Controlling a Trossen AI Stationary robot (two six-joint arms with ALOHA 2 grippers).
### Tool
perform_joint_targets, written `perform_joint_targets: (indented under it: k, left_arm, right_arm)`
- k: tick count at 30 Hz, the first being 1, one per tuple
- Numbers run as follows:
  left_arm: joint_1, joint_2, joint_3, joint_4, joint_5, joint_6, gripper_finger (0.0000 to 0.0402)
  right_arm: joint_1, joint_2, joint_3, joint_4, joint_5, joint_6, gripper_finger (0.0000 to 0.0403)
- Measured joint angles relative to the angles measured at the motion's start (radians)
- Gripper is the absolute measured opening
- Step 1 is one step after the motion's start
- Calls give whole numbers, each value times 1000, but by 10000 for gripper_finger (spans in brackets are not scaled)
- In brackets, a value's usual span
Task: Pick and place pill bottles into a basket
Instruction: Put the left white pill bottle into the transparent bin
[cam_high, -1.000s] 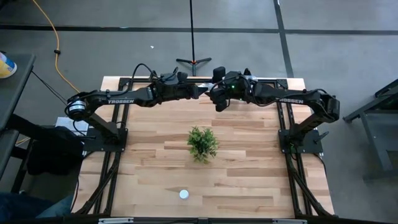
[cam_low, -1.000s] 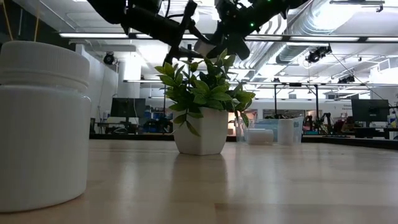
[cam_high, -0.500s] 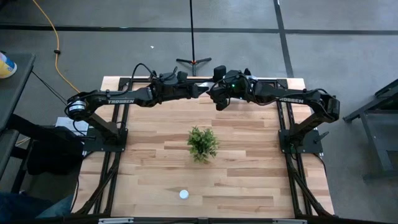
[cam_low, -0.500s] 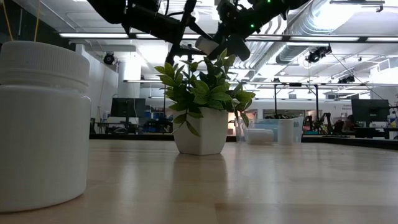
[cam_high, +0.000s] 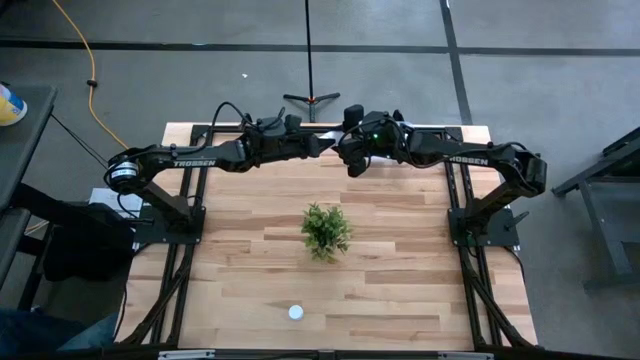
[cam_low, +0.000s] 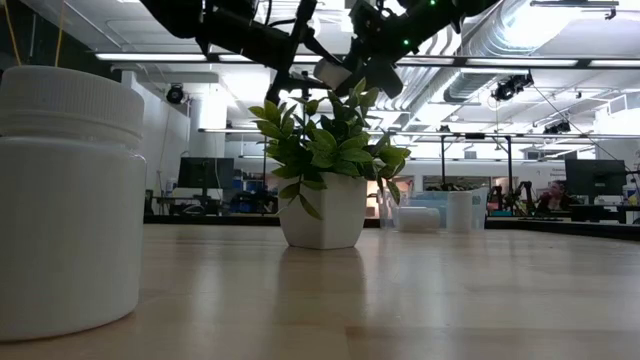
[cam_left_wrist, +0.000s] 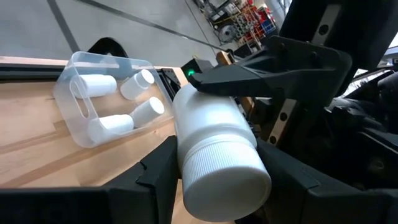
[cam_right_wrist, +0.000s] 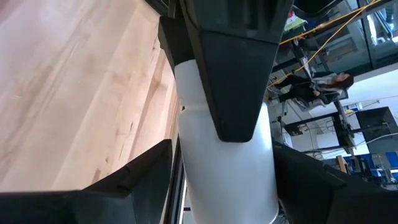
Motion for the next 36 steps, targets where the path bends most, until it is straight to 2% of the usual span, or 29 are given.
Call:
perform_joint_targets:
  k: [13,22,26,36]
  left_arm:
    - [0,0,0,-1,-23,0,211]
    - [0,0,0,-6,-22,-1,211]
    - [0,0,0,-4,-22,1,213]
    - [1,0,0,6,-22,11,287]
  right_arm:
    - [0,0,0,12,5,4,242]
    - [0,0,0,10,9,-6,174]
    - [0,0,0,10,14,-6,166]
    - [0,0,0,11,33,11,160]
